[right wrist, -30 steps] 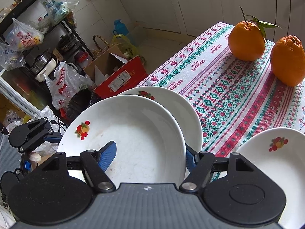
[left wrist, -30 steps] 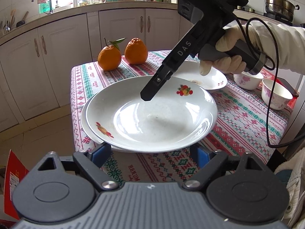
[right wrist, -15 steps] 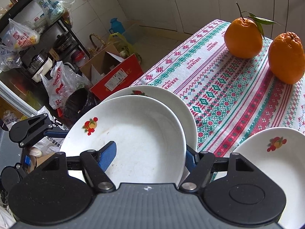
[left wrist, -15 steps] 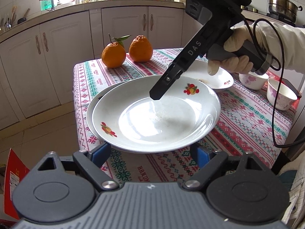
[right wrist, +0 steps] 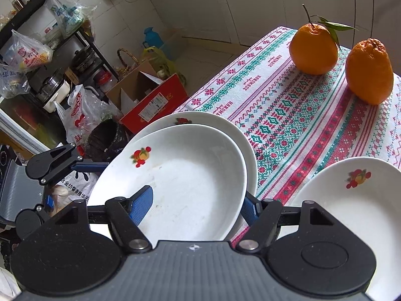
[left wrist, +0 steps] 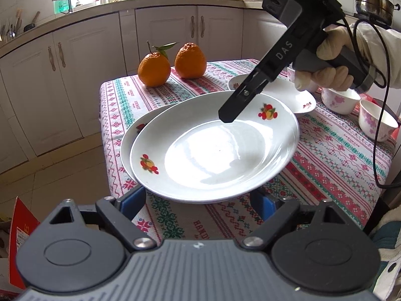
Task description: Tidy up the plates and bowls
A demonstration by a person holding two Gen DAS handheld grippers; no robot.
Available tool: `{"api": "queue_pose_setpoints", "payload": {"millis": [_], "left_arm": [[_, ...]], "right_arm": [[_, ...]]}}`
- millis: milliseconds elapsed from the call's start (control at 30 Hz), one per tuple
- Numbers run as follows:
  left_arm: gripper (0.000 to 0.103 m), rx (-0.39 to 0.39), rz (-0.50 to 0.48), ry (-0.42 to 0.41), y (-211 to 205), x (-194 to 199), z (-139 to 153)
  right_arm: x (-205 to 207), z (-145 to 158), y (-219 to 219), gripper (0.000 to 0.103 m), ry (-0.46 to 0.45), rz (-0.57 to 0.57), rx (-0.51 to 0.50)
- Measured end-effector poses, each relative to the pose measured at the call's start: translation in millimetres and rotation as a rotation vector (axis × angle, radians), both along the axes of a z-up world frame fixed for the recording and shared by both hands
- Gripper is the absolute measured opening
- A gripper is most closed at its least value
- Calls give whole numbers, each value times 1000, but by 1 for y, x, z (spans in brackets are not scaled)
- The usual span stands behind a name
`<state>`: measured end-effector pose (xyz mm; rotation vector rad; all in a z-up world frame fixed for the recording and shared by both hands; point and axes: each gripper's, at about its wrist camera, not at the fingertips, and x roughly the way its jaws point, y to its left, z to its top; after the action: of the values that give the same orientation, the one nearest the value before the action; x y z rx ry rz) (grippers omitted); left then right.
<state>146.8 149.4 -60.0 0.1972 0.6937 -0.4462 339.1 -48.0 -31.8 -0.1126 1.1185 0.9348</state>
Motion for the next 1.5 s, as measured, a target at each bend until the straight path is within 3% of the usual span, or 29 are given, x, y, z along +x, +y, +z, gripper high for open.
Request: {"api": "queue_pose_setpoints", "payload": {"millis": [667, 767, 867, 1167, 1367, 1500], "left_arm": [[92, 15, -2, -32, -4, -2, 1], [92, 25, 0, -33, -6, -5, 1], [93, 9, 6, -48, -6, -8, 5], [99, -21, 18, -103, -13, -24, 24], [100, 7, -2, -143, -29, -38, 32], [102, 16, 0, -158, -38, -44, 37]], "right_arm": [[-21, 7, -2, 78, -55, -42, -61], [-27, 7, -4, 83, -85, -60, -95], [-35, 14, -11, 91, -100, -63, -58], [-75, 36, -32, 103, -247, -188, -19], [-114, 23, -45, 103, -385, -298, -107], [-135, 9, -59, 103, -407, -356, -132]]}}
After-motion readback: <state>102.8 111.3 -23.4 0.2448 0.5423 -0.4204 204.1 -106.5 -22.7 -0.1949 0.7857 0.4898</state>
